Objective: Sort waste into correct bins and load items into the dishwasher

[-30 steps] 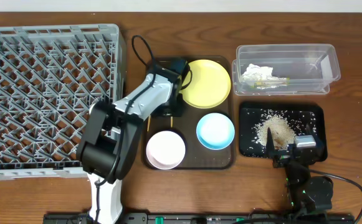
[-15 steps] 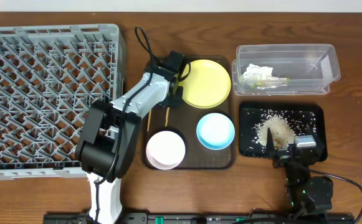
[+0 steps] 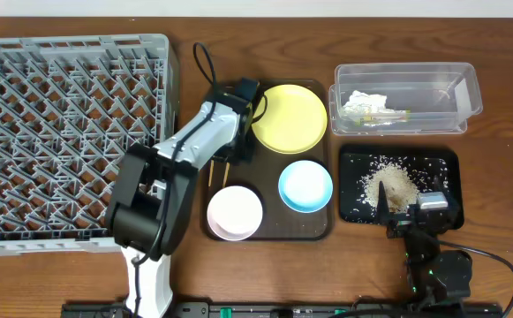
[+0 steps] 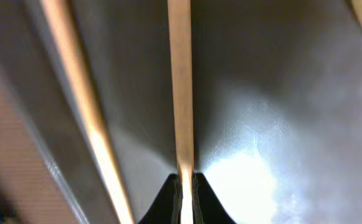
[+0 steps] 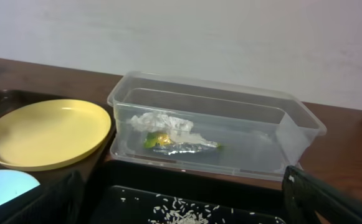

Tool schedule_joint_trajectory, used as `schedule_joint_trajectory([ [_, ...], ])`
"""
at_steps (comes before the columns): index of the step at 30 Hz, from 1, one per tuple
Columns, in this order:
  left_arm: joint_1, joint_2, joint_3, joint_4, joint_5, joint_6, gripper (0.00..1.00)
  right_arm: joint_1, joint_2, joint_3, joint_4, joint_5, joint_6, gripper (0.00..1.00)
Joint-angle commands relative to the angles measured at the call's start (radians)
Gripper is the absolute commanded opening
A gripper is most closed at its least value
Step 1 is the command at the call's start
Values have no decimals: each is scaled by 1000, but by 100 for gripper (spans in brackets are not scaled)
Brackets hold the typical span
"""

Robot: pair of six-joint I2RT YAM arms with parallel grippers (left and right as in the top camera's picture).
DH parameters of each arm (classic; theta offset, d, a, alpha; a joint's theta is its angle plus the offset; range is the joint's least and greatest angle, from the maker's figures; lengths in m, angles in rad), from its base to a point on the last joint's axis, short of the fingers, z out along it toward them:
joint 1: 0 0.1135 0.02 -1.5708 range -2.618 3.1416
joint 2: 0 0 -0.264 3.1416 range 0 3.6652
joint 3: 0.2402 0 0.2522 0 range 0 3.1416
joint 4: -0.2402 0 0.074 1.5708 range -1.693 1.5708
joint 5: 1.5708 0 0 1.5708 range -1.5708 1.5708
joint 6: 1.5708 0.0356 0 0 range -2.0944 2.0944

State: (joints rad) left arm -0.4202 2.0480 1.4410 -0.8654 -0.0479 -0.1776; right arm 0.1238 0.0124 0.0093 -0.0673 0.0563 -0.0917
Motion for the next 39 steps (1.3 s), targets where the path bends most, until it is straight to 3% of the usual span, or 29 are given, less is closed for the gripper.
schedule_joint_trajectory([
  [1, 14, -113, 99, -62, 10, 13, 6, -6, -6, -4, 0, 3, -7, 99],
  [6, 41, -261, 132, -122, -24, 13, 6, -6, -6, -4, 0, 3, -7, 99],
  [13, 154, -396, 132, -187, -198, 21, 6, -6, -6, -4, 0, 3, -7, 99],
  [16, 214, -390, 129, -196, -134, 30, 6, -6, -6, -4, 0, 3, -7, 99],
  [19, 229, -385, 128, -187, 27, 71, 6, -6, -6, -4, 0, 3, -7, 99],
  [21, 211, -385, 125, -171, 172, 132, 14, -6, -6, -4, 0, 3, -7, 99],
  [22, 196, -384, 121, -163, 211, 158, 25, -6, -6, -4, 0, 3, -7, 99],
  [25, 138, -374, 100, -146, 193, 192, 42, -6, -6, -4, 0, 3, -7, 99],
  [32, 82, -246, 22, -91, 156, 84, 41, -6, -6, -4, 0, 3, -7, 99],
  [39, 41, -76, 18, -57, 167, 85, 41, -6, -6, -4, 0, 3, -7, 99],
])
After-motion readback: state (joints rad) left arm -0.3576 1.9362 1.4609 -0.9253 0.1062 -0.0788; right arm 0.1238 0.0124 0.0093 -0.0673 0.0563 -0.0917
